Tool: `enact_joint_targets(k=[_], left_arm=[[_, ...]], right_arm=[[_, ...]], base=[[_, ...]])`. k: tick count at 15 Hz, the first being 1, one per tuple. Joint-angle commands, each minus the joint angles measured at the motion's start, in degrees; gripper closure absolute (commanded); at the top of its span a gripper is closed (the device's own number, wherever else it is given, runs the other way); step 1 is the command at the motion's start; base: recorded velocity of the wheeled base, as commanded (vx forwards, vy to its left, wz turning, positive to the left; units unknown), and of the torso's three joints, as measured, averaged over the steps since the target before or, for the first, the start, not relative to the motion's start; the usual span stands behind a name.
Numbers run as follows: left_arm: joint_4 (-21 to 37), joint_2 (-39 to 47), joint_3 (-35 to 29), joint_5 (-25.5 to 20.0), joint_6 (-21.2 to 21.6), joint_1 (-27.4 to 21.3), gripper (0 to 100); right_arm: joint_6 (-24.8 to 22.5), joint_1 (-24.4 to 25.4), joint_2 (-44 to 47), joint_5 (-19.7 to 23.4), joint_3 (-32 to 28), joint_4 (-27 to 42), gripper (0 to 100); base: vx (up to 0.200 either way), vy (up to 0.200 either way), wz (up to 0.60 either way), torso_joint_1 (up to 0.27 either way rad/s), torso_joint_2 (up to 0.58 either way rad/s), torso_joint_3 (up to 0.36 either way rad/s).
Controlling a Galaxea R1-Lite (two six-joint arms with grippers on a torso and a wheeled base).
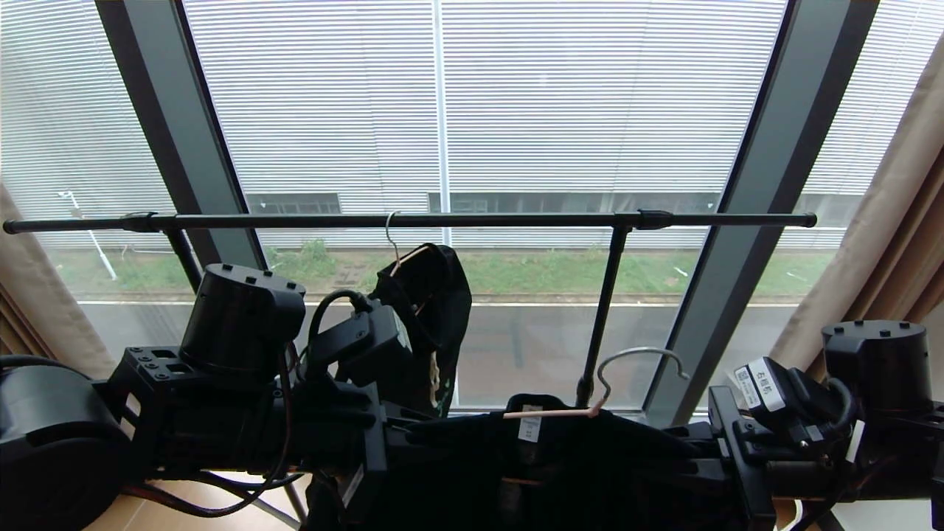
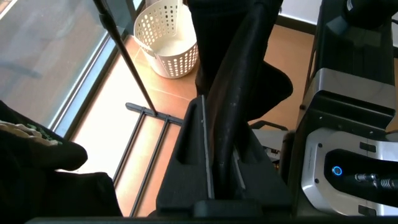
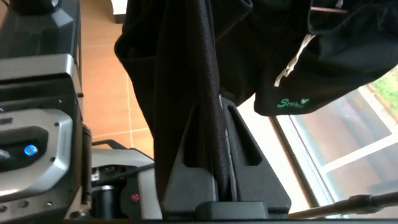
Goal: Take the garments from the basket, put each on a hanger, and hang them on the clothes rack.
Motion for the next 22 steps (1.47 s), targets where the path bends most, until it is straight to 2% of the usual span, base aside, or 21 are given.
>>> enact_joint_targets(k=[1, 5, 14, 22], left_arm=[[-0.2, -1.4, 0.6, -0.1, -0.2, 0.0, 100], [-0.2, -3.5, 1.4, -0.1, -0.2, 1.7, 100], [-0.3, -10.5, 5.6, -0.2, 0.0, 5.7, 100], [-0.3, -16.3, 8.8, -0.2, 0.1, 5.7, 100]], right_arm=[[0.2, 0.0, 0.4, -0.2, -0.4, 0.2, 0], [1.9, -0.5, -0.1, -0.1, -1.4, -0.1, 0], [2.0, -5.0, 1.0, -0.2, -4.1, -0.1, 0], [2.4, -7.7, 4.9, -0.6, -6.5, -0.2, 0]], base=[[0.000, 0.000, 0.00, 0.000, 0.00, 0.000], [0.000, 0.000, 0.00, 0.000, 0.00, 0.000], [0.000, 0.000, 0.00, 0.000, 0.00, 0.000], [0.000, 0.000, 0.00, 0.000, 0.00, 0.000]])
